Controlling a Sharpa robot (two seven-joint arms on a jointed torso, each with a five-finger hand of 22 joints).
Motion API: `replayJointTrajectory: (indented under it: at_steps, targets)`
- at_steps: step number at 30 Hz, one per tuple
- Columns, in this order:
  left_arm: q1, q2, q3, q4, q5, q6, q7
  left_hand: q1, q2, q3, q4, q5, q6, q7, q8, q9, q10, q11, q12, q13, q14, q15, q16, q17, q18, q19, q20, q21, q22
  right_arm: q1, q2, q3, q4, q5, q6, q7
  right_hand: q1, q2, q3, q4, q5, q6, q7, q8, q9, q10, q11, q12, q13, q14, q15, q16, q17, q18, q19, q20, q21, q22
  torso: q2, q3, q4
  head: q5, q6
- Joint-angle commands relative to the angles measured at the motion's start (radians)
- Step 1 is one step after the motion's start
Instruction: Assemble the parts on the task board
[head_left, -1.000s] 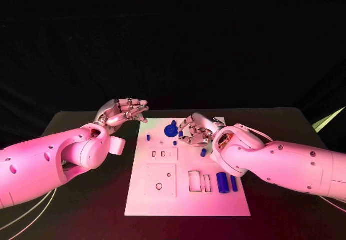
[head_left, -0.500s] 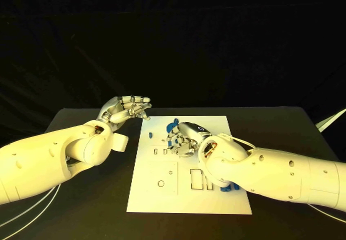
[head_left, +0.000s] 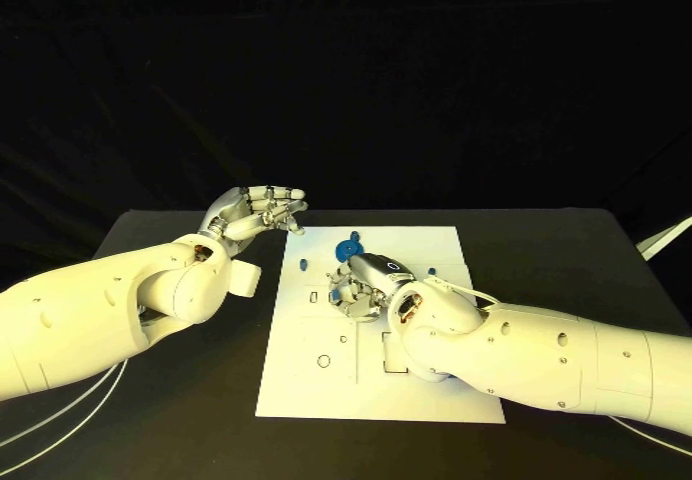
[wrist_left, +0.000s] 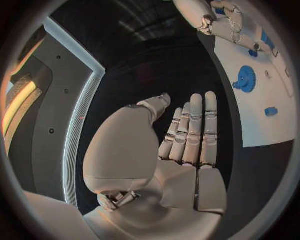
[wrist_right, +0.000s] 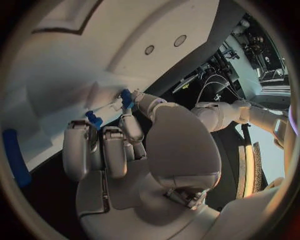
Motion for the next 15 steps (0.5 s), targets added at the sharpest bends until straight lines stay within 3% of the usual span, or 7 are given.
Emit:
replayJointTrajectory:
  at_steps: [1, 15]
  targets:
    - [0.001, 0.001, 0.0, 0.001, 0.001, 0.003, 0.001, -0.024, 0.009, 0.005, -0.002, 0.005, -0.01, 0.021, -0.013, 0.014, -0.008, 0.004, -0.005, 0.014, -0.01, -0.001, 0.024, 0.005, 0.024, -0.017, -0.002, 0.011, 0.014, -0.002, -0.001, 0.0, -0.003, -0.015, -0.001, -0.006, -0.01, 0.045, 0.039, -0.012, 0.021, 0.019, 0.002, 0.075, 0.039, 0.016, -0.008, -0.002, 0.002, 0.096, -0.01, 0.011, 0.232, -0.023, 0.023, -0.007, 0.021, 0.149, -0.001, 0.0002, -0.0004, 0.002, -0.003]
    - [0.001, 0.001, 0.0, -0.002, 0.001, 0.005, 0.0, -0.024, 0.009, 0.005, -0.002, 0.005, -0.01, 0.021, -0.013, 0.014, -0.008, 0.004, -0.005, 0.014, -0.01, -0.001, 0.024, 0.005, 0.024, -0.017, -0.002, 0.011, 0.014, -0.006, -0.007, 0.0, 0.008, -0.041, -0.002, -0.013, -0.013, 0.042, 0.038, -0.012, 0.024, 0.018, 0.002, 0.077, 0.039, 0.017, -0.008, -0.002, 0.003, 0.096, -0.01, 0.011, 0.232, -0.024, 0.025, -0.007, 0.023, 0.151, -0.001, 0.0008, -0.0009, 0.005, -0.006]
